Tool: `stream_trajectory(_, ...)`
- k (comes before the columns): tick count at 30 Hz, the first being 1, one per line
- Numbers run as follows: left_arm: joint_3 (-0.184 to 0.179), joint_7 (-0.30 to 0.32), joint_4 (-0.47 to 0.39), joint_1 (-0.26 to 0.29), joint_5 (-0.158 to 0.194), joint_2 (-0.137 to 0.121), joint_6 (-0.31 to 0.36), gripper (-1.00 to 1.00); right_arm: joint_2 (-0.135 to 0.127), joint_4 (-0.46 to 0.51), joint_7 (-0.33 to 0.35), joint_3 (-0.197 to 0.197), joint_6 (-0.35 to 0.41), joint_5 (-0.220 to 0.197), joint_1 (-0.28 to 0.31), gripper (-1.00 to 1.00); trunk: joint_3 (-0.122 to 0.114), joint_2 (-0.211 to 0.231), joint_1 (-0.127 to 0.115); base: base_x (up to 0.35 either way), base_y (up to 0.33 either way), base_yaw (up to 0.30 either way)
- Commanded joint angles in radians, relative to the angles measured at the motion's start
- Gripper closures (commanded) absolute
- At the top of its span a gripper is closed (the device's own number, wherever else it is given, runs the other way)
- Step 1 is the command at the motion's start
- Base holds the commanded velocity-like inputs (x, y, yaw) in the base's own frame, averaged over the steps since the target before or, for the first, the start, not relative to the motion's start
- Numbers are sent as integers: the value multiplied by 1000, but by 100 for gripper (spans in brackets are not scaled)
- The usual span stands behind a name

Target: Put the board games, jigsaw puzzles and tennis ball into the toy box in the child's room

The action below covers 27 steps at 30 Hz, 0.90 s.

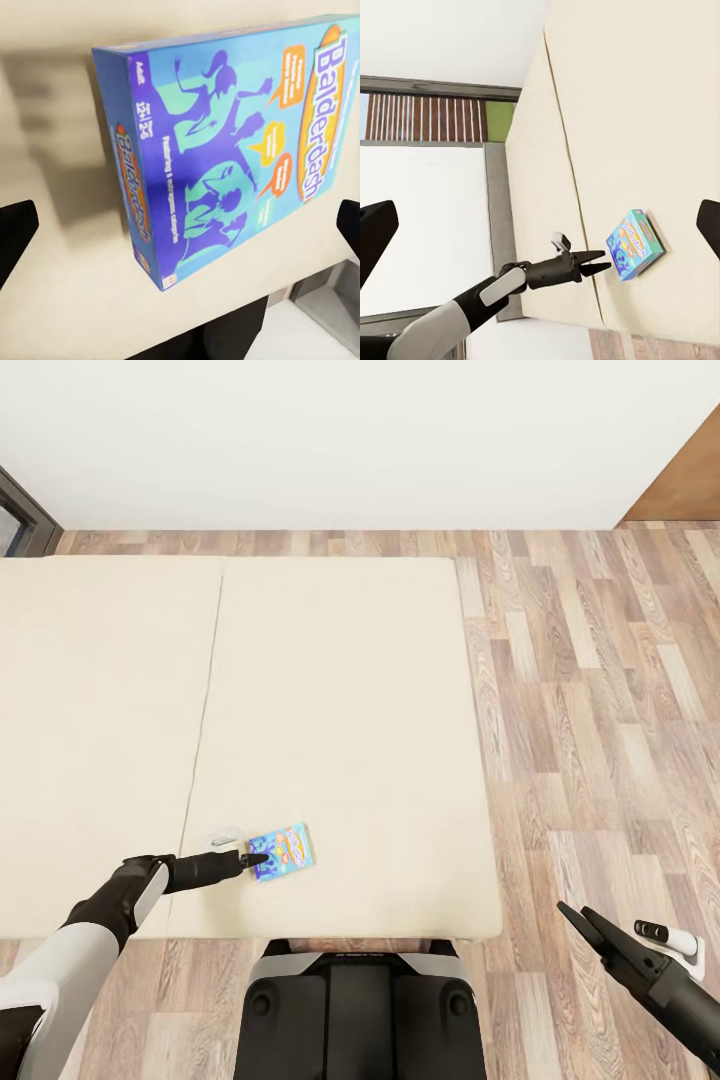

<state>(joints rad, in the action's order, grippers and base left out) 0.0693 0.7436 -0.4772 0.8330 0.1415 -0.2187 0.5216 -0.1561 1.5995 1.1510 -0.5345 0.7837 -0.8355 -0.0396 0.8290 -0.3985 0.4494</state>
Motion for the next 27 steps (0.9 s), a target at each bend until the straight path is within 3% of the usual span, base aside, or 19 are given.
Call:
stream_trajectory(1, 2, 2, 0, 0, 4, 0, 7, -100, 0, 0, -1, 0, 6, -5, 0, -100, 1, -2, 1, 0, 0, 0)
stream_trajectory(9, 3, 3, -1, 0, 4, 0, 9, -100, -1, 0, -1, 0, 6, -5, -1, -100, 1, -2, 1, 0, 0, 0)
stream_trajectory(13, 5, -19, -6, 2, 1, 22, -10, -100, 8, 0, -19, 23, 4, -5, -1, -100, 1, -2, 1, 0, -11, 0)
stream_trajectory(18, 4, -36, -8, 2, 0, 42, -6, -100, 1, -1, -31, 40, 3, -5, -2, -100, 1, -2, 1, 0, -178, 0)
stream_trajectory(27, 4, -25, -9, 1, 0, 38, -5, -100, 0, 0, -33, 41, 3, -5, -2, -100, 1, -2, 1, 0, -110, 0)
